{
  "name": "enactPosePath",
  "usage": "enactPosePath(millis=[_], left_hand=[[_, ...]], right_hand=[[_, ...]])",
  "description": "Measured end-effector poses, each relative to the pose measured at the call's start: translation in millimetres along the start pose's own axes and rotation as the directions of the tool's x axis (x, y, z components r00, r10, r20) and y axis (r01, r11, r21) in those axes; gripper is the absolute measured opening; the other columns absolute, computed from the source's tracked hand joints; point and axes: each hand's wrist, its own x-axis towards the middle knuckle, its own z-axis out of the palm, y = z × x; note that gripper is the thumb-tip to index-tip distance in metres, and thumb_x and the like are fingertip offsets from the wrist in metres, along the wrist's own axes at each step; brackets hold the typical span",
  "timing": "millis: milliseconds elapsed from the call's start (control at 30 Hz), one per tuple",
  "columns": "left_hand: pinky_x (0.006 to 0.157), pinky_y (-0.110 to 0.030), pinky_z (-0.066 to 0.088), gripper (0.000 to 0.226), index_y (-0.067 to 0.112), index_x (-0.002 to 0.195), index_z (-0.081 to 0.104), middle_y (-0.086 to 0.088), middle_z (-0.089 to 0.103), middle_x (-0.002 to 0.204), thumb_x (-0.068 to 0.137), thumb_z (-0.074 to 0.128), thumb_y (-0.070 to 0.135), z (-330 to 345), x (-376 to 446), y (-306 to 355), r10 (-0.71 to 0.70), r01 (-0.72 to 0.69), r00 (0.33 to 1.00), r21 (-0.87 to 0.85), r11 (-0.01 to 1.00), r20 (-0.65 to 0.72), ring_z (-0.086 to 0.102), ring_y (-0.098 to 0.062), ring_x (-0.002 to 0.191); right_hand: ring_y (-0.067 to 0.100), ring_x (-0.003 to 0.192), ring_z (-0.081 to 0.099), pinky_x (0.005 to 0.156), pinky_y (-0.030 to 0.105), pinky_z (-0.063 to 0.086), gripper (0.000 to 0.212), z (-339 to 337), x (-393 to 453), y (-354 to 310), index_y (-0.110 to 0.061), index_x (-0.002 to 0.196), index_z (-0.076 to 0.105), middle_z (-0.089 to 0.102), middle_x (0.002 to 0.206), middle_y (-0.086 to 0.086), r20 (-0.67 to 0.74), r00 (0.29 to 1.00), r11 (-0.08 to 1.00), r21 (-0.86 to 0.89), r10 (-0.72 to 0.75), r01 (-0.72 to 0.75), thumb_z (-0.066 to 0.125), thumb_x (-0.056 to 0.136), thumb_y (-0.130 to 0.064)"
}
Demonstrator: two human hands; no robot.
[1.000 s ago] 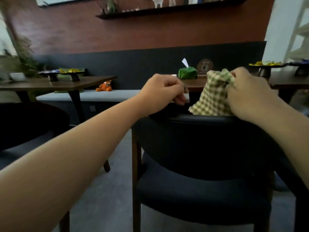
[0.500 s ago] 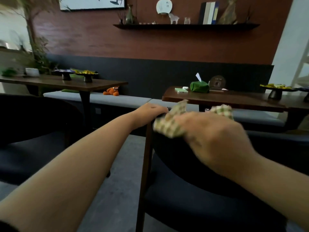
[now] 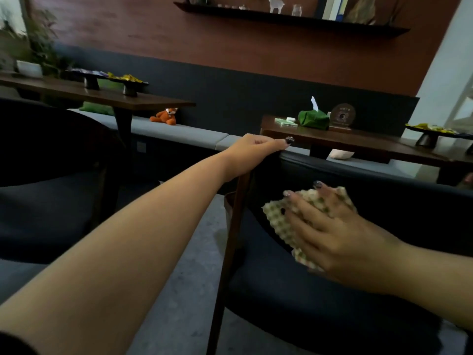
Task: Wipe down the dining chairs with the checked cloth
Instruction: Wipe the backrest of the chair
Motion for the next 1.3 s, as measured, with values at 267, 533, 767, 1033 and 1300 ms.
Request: enactPosePath(millis=[267, 533, 767, 1033, 1300], left_hand=[[0.072, -0.015, 0.051, 0.052, -0.006, 0.113, 0.061, -0.014, 0.066, 0.102, 0.097, 0.053, 0.042, -1.4, 6.5, -9.8, 0.059, -0.059, 0.998, -0.045, 0.997, -0.01, 0.065, -0.012, 0.086], [0.075, -0.016, 0.05, 0.05, -0.003, 0.115, 0.062, -0.014, 0.067, 0.111, 0.097, 0.052, 0.042, -0.4, 7.1, -8.2, 0.03, -0.03, 1.0, -0.018, 0.999, 0.002, 0.066, -0.013, 0.089], [0.076, -0.027, 0.043, 0.051, 0.012, 0.087, 0.061, -0.008, 0.061, 0.091, 0.102, 0.029, 0.049, 3.8, 5.9, -0.4, -0.083, 0.084, 0.996, -0.215, 0.973, 0.013, 0.058, -0.016, 0.081], [0.084, -0.03, 0.045, 0.068, 0.0, 0.099, 0.066, -0.02, 0.062, 0.103, 0.101, 0.015, 0.045, -5.7, 10.9, 7.9, -0.204, 0.219, 0.976, -0.359, 0.907, 0.078, 0.056, -0.026, 0.098], [0.085, -0.032, 0.043, 0.053, 0.003, 0.093, 0.066, -0.013, 0.062, 0.093, 0.103, 0.022, 0.032, 1.2, 9.2, 6.3, -0.161, 0.155, 0.987, -0.285, 0.946, 0.002, 0.057, -0.019, 0.089]], right_hand=[[0.046, 0.111, 0.058, 0.097, 0.053, 0.047, 0.031, -10.2, 37.1, 1.3, 0.001, 0.094, 0.07, 0.064, 0.105, 0.025, -0.242, 0.969, 0.992, 0.097, -0.051, 0.076, 0.04, 0.094, -0.003], [0.052, 0.119, 0.046, 0.107, 0.073, 0.007, 0.033, 17.2, 54.1, -21.1, -0.004, 0.114, 0.065, 0.056, 0.122, 0.028, 0.094, 0.984, 0.98, -0.121, -0.15, 0.161, 0.055, 0.088, -0.02], [0.047, 0.092, 0.063, 0.087, 0.057, 0.05, 0.025, -0.8, 89.4, 7.3, 0.003, 0.093, 0.072, 0.067, 0.093, 0.023, -0.16, 0.986, 0.999, -0.014, 0.039, -0.042, 0.051, 0.085, -0.008], [0.055, 0.115, 0.048, 0.103, 0.062, 0.036, 0.046, 20.7, 112.4, -15.2, 0.015, 0.124, 0.052, 0.051, 0.123, 0.037, 0.097, 0.985, 0.975, -0.183, 0.144, -0.125, 0.052, 0.094, -0.02], [0.042, 0.103, 0.057, 0.094, 0.054, 0.043, 0.026, 10.8, 129.4, -4.4, -0.001, 0.108, 0.066, 0.062, 0.108, 0.02, 0.132, 0.988, 0.997, -0.007, 0.083, -0.083, 0.055, 0.092, -0.018]])
